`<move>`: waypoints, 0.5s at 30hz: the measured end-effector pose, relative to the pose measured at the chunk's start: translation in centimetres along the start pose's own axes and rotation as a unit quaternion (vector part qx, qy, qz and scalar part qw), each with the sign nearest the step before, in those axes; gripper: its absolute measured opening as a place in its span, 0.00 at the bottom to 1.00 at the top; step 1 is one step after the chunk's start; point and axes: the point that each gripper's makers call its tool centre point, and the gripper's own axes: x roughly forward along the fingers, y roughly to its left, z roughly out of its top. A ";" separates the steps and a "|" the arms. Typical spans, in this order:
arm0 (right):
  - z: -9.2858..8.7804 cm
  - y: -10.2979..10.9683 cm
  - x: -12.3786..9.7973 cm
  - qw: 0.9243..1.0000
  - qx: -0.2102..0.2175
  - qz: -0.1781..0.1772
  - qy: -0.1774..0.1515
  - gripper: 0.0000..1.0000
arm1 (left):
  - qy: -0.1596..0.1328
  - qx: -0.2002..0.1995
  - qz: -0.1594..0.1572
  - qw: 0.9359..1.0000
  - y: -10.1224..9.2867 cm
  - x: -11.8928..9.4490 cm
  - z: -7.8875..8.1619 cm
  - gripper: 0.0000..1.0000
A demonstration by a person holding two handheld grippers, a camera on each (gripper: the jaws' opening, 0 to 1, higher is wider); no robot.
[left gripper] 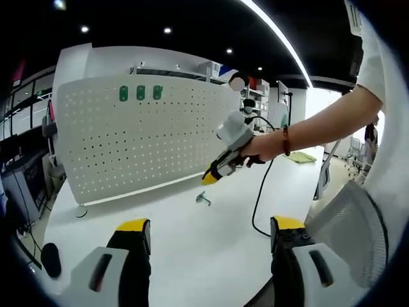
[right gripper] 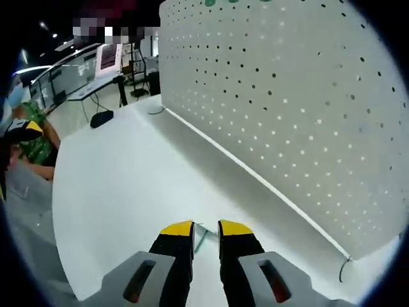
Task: Insert the hook assembly into the mounting plate slot until the hook locks in place.
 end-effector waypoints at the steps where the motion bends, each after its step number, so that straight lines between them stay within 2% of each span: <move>1: -0.1 0.1 0.0 1.000 -0.001 0.004 0.001 0.13 | 0.000 -0.001 0.000 1.000 0.0 0.0 0.0 0.79; 10: -1.6 0.4 0.9 0.998 -0.042 0.018 0.037 0.13 | 0.006 0.000 -0.001 1.000 0.0 0.3 -0.1 0.78; 15: -1.7 0.4 1.6 0.997 -0.055 0.027 0.046 0.13 | 0.010 -0.003 0.002 1.000 0.2 0.2 -0.3 0.77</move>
